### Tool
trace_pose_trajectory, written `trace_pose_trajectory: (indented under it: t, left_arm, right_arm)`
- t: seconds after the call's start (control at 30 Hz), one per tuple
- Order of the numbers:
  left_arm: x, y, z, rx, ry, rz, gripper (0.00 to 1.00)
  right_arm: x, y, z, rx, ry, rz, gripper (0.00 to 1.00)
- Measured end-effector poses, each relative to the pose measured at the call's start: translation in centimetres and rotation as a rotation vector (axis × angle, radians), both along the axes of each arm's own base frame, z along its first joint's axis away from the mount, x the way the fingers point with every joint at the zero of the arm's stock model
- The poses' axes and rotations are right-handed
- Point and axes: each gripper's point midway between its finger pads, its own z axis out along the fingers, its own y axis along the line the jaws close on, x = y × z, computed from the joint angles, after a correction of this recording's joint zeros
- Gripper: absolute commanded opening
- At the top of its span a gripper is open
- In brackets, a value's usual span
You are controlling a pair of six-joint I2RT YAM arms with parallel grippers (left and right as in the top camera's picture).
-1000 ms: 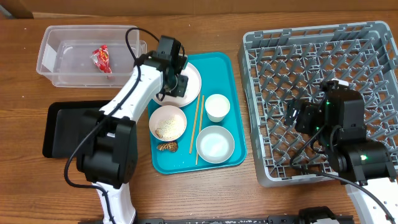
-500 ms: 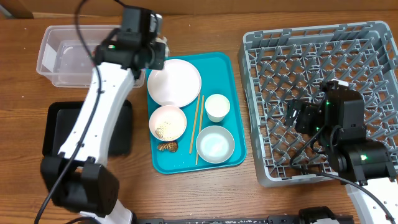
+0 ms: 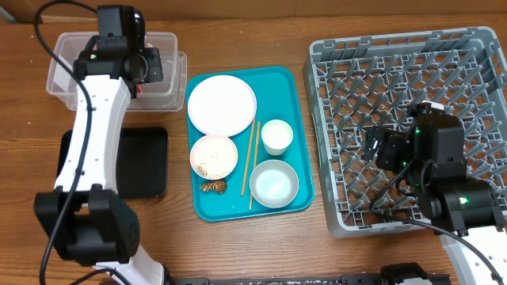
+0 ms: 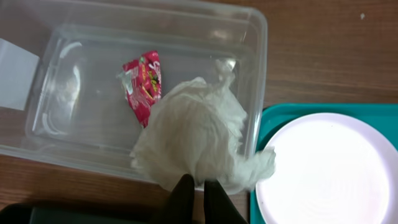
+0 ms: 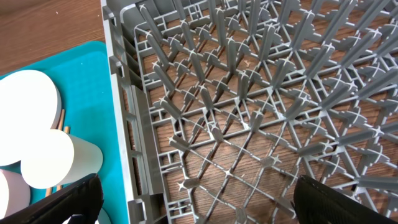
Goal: Sort waste into correct bins and load items into the dishwasher
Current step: 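Carry the tissue to the clear bin and release it with the left gripper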
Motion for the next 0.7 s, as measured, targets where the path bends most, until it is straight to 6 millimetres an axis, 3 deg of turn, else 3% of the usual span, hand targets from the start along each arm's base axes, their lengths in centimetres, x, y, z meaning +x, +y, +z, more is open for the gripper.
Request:
trace_pose_trajectory:
  t: [0.03, 0.1, 0.4, 0.7]
  left_arm:
    - [0.1, 0.0, -0.5, 0.000, 0.012, -0.001, 0.39]
    - [0.1, 0.2, -1.3, -0.001, 0.030, 0.002, 0.49]
    - [-0.5, -0.2, -2.1, -0.040, 0.070, -0.007, 0.54]
    - [-3.9, -5.9, -3.6, -0.208, 0.222, -0.147, 0.54]
  right_arm:
    - [0.0, 0.0, 0.0, 0.000, 0.000, 0.000, 1.00]
    - [0.0, 0.0, 0.0, 0.000, 0.001, 0.000, 1.00]
    - [0.0, 0.0, 0.0, 0.000, 0.001, 0.000, 1.00]
    - [0.0, 0.0, 0.0, -0.001, 0.002, 0.001, 1.00]
